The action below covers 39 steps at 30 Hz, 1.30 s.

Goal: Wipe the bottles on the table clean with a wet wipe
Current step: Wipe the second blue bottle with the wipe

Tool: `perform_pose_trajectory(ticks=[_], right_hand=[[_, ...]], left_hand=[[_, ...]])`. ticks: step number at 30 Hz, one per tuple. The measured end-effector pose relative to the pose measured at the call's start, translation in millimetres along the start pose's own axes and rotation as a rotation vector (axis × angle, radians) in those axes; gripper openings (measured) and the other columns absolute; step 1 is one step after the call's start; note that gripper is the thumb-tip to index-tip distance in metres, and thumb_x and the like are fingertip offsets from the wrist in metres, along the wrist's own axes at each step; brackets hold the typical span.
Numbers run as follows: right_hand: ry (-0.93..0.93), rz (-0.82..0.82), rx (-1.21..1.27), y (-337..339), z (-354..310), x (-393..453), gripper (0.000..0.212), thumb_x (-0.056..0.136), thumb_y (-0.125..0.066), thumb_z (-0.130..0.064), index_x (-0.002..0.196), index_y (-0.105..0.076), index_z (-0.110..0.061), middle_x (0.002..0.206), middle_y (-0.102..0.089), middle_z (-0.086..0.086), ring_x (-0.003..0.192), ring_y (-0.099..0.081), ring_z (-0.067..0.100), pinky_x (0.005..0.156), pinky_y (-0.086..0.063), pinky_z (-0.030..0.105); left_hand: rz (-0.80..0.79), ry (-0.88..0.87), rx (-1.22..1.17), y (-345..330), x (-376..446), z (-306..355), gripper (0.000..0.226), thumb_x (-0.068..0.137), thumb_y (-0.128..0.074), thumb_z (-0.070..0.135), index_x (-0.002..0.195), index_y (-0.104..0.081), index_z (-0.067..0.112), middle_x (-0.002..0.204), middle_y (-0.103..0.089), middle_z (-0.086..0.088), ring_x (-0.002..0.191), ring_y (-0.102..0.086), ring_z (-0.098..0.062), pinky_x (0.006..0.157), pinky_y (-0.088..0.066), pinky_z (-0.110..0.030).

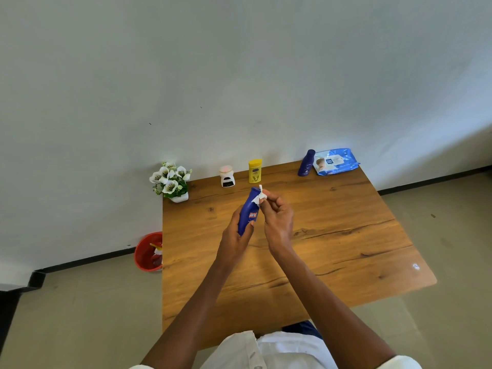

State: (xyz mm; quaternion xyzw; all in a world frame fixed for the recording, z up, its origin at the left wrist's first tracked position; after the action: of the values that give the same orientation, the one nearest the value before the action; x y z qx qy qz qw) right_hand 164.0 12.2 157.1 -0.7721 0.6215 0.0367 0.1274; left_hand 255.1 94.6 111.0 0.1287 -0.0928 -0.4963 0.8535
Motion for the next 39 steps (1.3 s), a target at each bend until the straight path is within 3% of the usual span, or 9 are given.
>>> perform_pose_trajectory(ticks=[3, 5, 8, 15, 19, 21, 26, 31, 39], right_hand=[[0.011, 0.077, -0.064, -2.1, -1.2, -4.7, 0.019, 0.098, -0.063, -0.014, 0.116, -0.069, -0.018, 0.104, -0.073, -0.004, 0.095, -0.07, 0.004, 0.072, -0.055, 0.016], [0.024, 0.098, -0.099, -0.7, -2.1, -5.3, 0.018, 0.098, -0.062, -0.014, 0.114, -0.069, -0.017, 0.101, -0.072, -0.006, 0.09, -0.069, -0.001, 0.069, -0.052, 0.012], [0.03, 0.109, -0.126, 1.2, -3.6, -4.5, 0.017, 0.099, -0.061, -0.015, 0.113, -0.069, -0.021, 0.1, -0.072, -0.009, 0.089, -0.068, -0.003, 0.068, -0.051, 0.009], [0.003, 0.025, -0.007, 3.2, -0.2, -0.2, 0.019, 0.097, -0.063, -0.012, 0.104, -0.07, -0.028, 0.099, -0.077, -0.002, 0.097, -0.072, 0.013, 0.086, -0.059, 0.037], [-0.012, -0.008, 0.179, 4.7, -6.4, -0.1, 0.018, 0.097, -0.061, -0.007, 0.111, -0.067, -0.017, 0.108, -0.075, 0.006, 0.102, -0.072, 0.019, 0.086, -0.06, 0.034], [-0.02, 0.029, 0.209, 14.5, -6.2, 4.2, 0.021, 0.098, -0.06, -0.006, 0.117, -0.065, -0.012, 0.111, -0.072, 0.003, 0.103, -0.071, 0.018, 0.084, -0.06, 0.031], [-0.032, 0.01, 0.118, 34.2, -2.3, 16.5, 0.021, 0.098, -0.058, -0.002, 0.112, -0.067, -0.015, 0.106, -0.07, -0.001, 0.102, -0.069, 0.017, 0.085, -0.059, 0.032], [0.119, -0.116, -0.228, 32.1, -3.8, 19.8, 0.035, 0.098, -0.057, -0.006, 0.116, -0.063, -0.035, 0.118, -0.068, -0.007, 0.105, -0.065, 0.011, 0.083, -0.056, 0.028], [0.506, -0.197, -0.632, 25.4, -0.4, 7.4, 0.023, 0.097, -0.062, -0.011, 0.118, -0.068, -0.019, 0.119, -0.06, -0.003, 0.104, -0.057, 0.004, 0.075, -0.053, 0.021]], left_hand=[[0.052, -0.097, 0.158, -5.0, -1.0, -3.5, 0.053, 0.103, -0.056, 0.026, 0.152, -0.036, 0.023, 0.113, -0.063, 0.003, 0.085, -0.061, -0.011, 0.074, -0.051, -0.021], [0.102, -0.145, 0.285, -6.1, -3.0, -8.2, 0.056, 0.103, -0.053, 0.031, 0.155, -0.032, 0.021, 0.124, -0.061, -0.002, 0.094, -0.06, -0.009, 0.079, -0.051, -0.023], [0.177, -0.209, 0.456, -9.0, -5.9, -7.4, 0.059, 0.103, -0.044, 0.036, 0.157, -0.024, 0.022, 0.116, -0.06, -0.008, 0.09, -0.058, -0.015, 0.07, -0.053, -0.029], [0.227, -0.19, 0.655, -4.8, -3.8, -13.9, 0.061, 0.102, -0.049, 0.029, 0.158, -0.025, 0.026, 0.115, -0.057, -0.01, 0.095, -0.055, -0.021, 0.073, -0.048, -0.029], [0.184, -0.033, 0.295, -4.9, -3.6, -14.6, 0.054, 0.104, -0.047, 0.035, 0.155, -0.032, 0.028, 0.122, -0.061, 0.003, 0.094, -0.06, -0.01, 0.074, -0.053, -0.024], [0.149, 0.086, 0.016, -3.0, -5.6, -13.7, 0.05, 0.103, -0.053, 0.033, 0.15, -0.039, 0.027, 0.117, -0.066, 0.0, 0.085, -0.066, -0.015, 0.069, -0.057, -0.031], [-0.001, 0.287, -0.394, 3.5, -7.4, -15.6, 0.045, 0.096, -0.062, 0.031, 0.138, -0.048, 0.02, 0.123, -0.068, -0.013, 0.104, -0.071, -0.03, 0.081, -0.061, -0.044], [-0.078, 0.314, -0.514, 5.8, -11.2, -10.9, 0.037, 0.101, -0.057, 0.017, 0.136, -0.047, 0.01, 0.114, -0.072, -0.019, 0.093, -0.071, -0.038, 0.081, -0.06, -0.042], [-0.06, 0.304, -0.566, 5.3, -12.5, -1.7, 0.04, 0.1, -0.058, 0.015, 0.139, -0.047, 0.013, 0.117, -0.072, -0.014, 0.103, -0.071, -0.033, 0.083, -0.059, -0.039]])
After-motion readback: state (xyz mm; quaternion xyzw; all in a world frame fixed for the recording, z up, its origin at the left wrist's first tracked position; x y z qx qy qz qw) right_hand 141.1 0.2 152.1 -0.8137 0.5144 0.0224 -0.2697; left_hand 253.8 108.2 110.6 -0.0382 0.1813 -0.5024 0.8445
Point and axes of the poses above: each hand's wrist, its own x-axis towards the middle knuckle, its own y-axis out of the back of the hand, z = x × y, the point moved 2 cm from there along x, towards the middle knuckle
